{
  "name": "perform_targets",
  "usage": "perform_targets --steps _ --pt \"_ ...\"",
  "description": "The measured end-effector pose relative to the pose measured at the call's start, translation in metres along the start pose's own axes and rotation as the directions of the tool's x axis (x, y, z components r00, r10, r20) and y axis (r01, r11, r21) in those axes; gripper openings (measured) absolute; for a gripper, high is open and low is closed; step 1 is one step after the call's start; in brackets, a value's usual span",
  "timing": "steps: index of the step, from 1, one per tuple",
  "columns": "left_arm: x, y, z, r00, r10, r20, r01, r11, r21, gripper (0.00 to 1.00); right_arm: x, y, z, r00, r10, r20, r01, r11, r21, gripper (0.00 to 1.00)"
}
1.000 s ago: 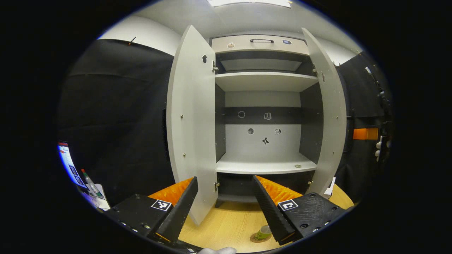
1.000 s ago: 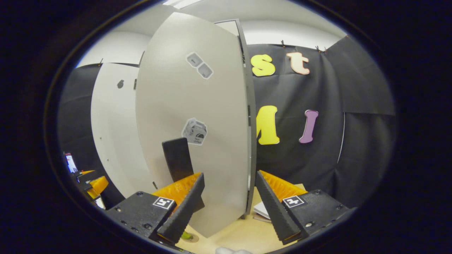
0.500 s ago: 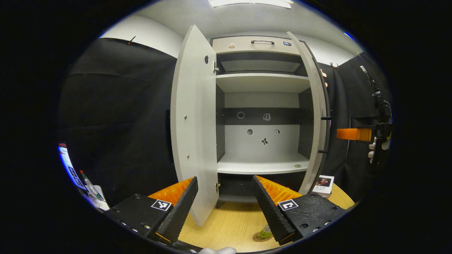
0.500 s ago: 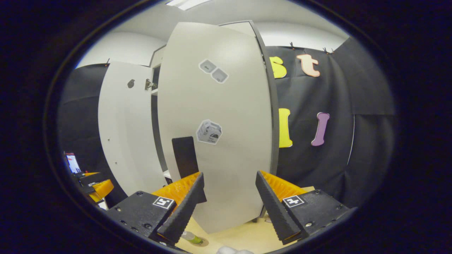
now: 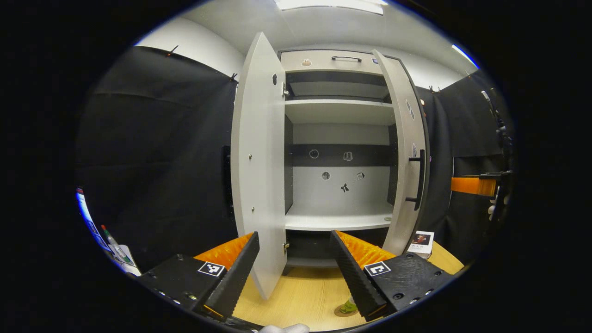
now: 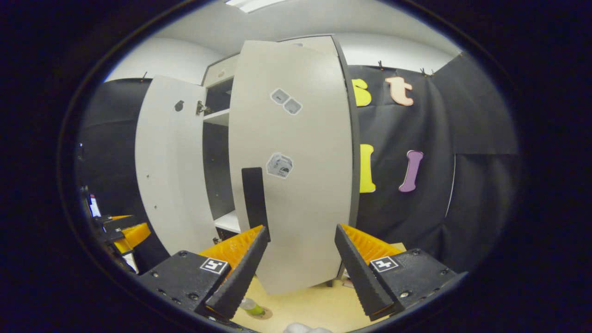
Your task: Grasp the bottle in the cabinet with the left hand and place it on the coaster, then close the right door with the right hand and the left door with the left hand.
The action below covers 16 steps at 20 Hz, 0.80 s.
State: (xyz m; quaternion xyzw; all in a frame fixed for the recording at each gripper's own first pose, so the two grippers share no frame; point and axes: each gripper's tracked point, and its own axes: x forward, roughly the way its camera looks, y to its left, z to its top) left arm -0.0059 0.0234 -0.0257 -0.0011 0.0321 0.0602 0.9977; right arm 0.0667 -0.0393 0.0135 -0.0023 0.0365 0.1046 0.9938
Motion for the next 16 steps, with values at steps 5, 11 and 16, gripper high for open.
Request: perform_targets --steps 5,11,16 --pt "0.001 0.035 0.01 1.0 0.011 0.022 -0.011 1.0 0.007 0.94 -0.016 0.012 -0.019 1.0 -0.029 -0.012 0.029 0.999 0.02 0.93" --pt "0.008 0.119 0.024 0.991 0.123 0.059 -0.125 0.991 0.037 0.94 -0.028 0.032 -0.045 0.998 -0.034 -0.059 0.035 0.999 0.024 0.97" --pt "0.029 0.193 0.032 0.973 0.216 0.082 -0.22 0.975 0.042 0.94 -0.041 0.037 -0.053 0.996 -0.055 -0.074 0.056 0.998 0.014 0.93"
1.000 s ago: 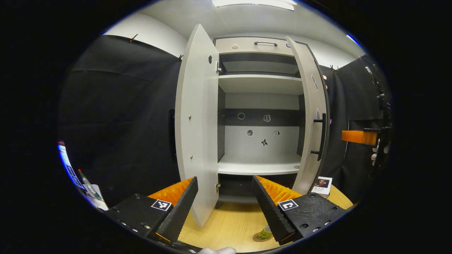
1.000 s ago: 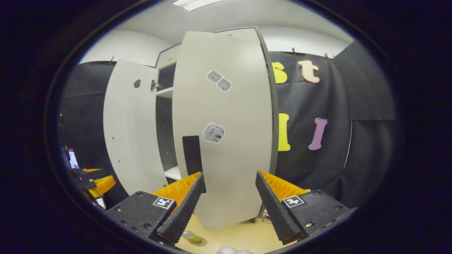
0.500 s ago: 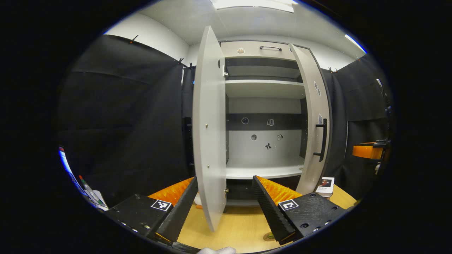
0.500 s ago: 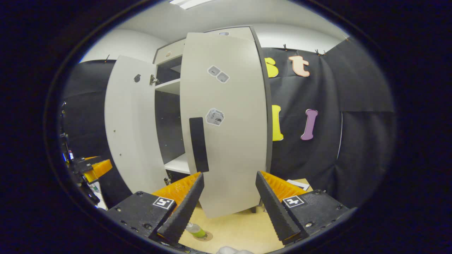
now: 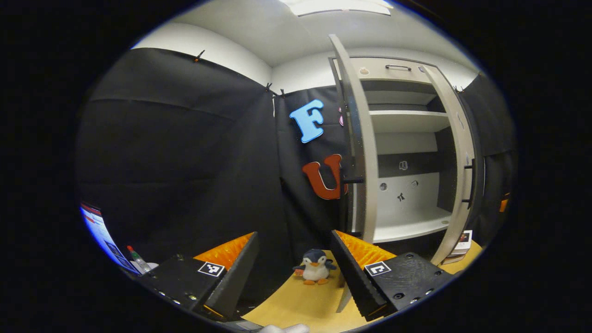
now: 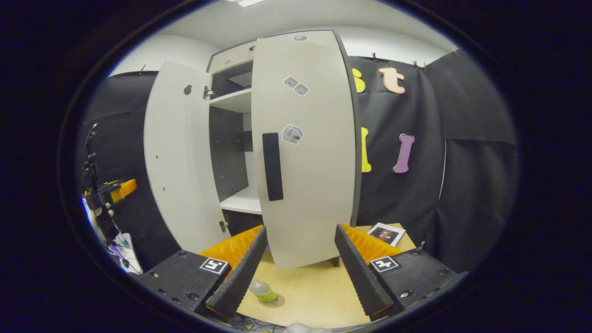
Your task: Grasp the bottle in the cabinet with the left hand and place it on the coaster, then close the right door with the right hand and the left door with the left hand.
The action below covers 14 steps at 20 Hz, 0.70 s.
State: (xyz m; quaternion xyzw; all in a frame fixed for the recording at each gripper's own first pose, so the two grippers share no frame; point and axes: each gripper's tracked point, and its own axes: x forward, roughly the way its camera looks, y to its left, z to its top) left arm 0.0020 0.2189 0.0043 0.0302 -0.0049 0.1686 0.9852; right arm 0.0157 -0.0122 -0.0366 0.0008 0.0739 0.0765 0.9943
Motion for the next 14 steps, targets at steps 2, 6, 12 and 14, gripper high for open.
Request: perform_targets --steps 2,6,12,14 --pt "0.017 0.013 0.001 1.0 0.015 -0.001 -0.015 1.0 -0.001 0.94 -0.006 -0.002 -0.001 1.0 -0.013 -0.004 0.013 1.0 -0.001 0.97" --pt "0.039 0.013 0.006 1.0 -0.007 0.023 0.008 1.0 -0.02 0.93 -0.017 -0.01 -0.001 0.999 -0.051 -0.006 0.051 0.999 0.005 0.97" --pt "0.066 -0.01 0.011 0.998 -0.046 0.032 0.047 0.998 -0.029 0.93 -0.029 -0.02 -0.003 0.997 -0.081 -0.01 0.081 0.997 0.01 0.93" --pt "0.069 -0.015 0.013 0.998 -0.049 0.037 0.049 0.999 -0.014 0.94 -0.031 -0.019 -0.004 0.997 -0.079 -0.012 0.079 0.997 0.017 0.93"
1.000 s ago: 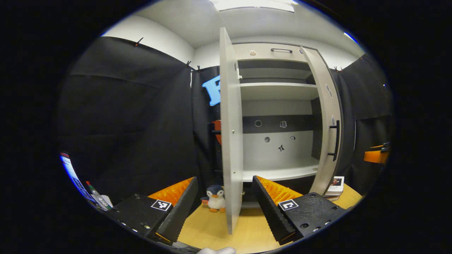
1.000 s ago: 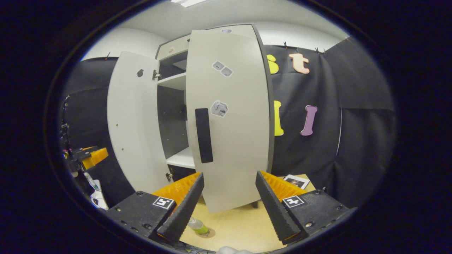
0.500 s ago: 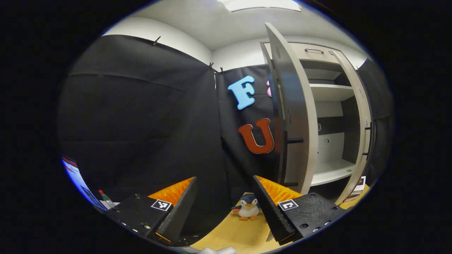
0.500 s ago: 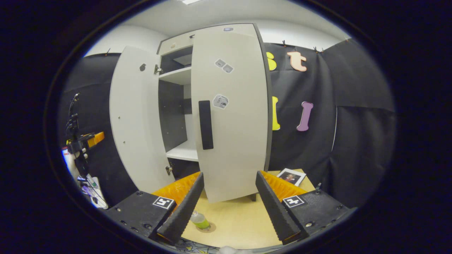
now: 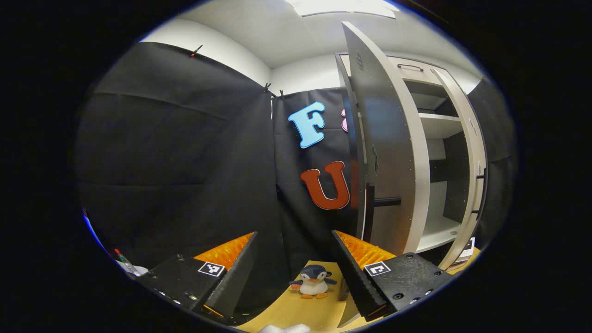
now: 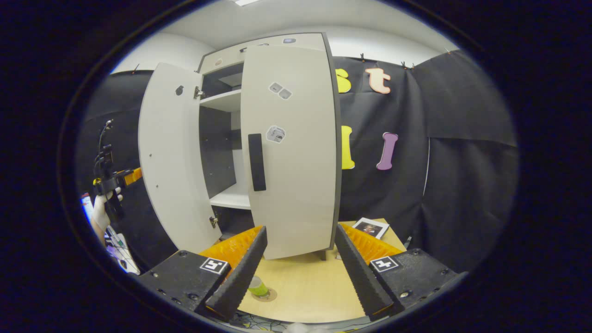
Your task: Grasp the bottle in the cabinet with the left hand and place it on the coaster, then close the right door with the right hand and the left door with the left hand.
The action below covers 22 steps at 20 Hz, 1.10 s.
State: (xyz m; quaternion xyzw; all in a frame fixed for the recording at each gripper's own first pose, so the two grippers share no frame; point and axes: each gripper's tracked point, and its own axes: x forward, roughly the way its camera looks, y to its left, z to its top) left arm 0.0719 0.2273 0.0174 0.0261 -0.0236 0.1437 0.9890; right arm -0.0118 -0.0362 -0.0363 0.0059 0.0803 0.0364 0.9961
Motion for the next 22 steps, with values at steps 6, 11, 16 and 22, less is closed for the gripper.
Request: perform_targets --steps 6,11,16,22 --pt "0.005 -0.004 0.005 1.0 0.0 0.004 0.0 1.0 0.013 0.93 -0.002 0.001 -0.004 1.0 0.011 -0.006 -0.011 1.0 0.012 0.93" --pt "0.004 -0.007 0.006 1.0 0.005 0.011 -0.006 1.0 0.027 0.92 -0.001 0.001 -0.006 1.0 0.023 -0.011 -0.023 0.999 0.024 0.97" --pt "0.004 -0.012 0.008 1.0 0.012 0.012 -0.013 0.999 0.04 0.96 0.001 -0.001 -0.008 0.999 0.031 -0.016 -0.03 0.999 0.028 0.97" --pt "-0.001 -0.02 0.009 1.0 0.011 0.011 -0.011 0.999 0.041 0.87 0.002 -0.01 -0.008 1.0 0.025 -0.015 -0.024 0.999 0.035 0.97"
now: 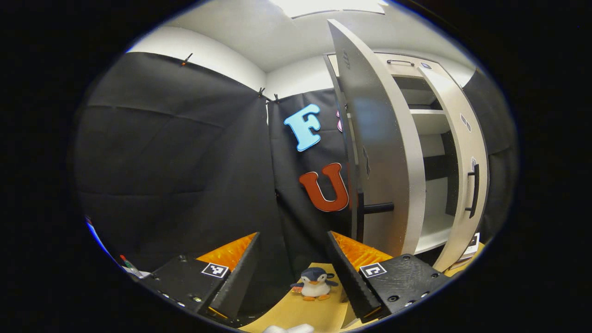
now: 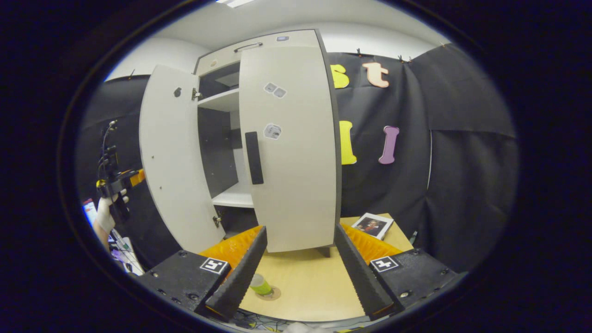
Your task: Grasp the bottle in the cabinet with the left hand and place it on the coaster, then close the right door with the right hand and the left door with the left hand.
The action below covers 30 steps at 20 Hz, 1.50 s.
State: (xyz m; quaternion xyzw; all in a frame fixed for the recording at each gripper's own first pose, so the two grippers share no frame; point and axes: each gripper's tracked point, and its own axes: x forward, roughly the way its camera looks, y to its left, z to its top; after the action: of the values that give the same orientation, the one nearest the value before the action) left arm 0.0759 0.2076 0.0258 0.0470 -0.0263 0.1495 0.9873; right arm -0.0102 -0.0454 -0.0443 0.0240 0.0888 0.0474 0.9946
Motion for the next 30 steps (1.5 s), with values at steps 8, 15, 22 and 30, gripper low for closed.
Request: perform_targets --steps 8,15,22,30 --pt "-0.012 -0.057 0.006 0.994 -0.108 0.009 0.108 0.994 -0.005 0.87 0.003 -0.008 0.003 1.0 -0.007 0.005 0.007 1.0 0.012 0.97" --pt "-0.011 -0.115 0.01 0.971 -0.239 0.005 0.239 0.97 -0.043 0.88 0.001 -0.017 0.006 1.0 -0.026 0.011 0.026 0.999 0.022 0.97" --pt "-0.008 -0.142 0.02 0.959 -0.283 0.019 0.284 0.957 -0.064 0.96 -0.004 -0.018 0.016 0.998 -0.044 0.046 0.043 0.999 0.029 0.97" --pt "-0.018 -0.144 0.013 0.96 -0.281 -0.006 0.281 0.959 -0.045 0.96 -0.002 -0.008 0.016 0.998 -0.026 0.05 0.025 0.999 0.022 1.0"
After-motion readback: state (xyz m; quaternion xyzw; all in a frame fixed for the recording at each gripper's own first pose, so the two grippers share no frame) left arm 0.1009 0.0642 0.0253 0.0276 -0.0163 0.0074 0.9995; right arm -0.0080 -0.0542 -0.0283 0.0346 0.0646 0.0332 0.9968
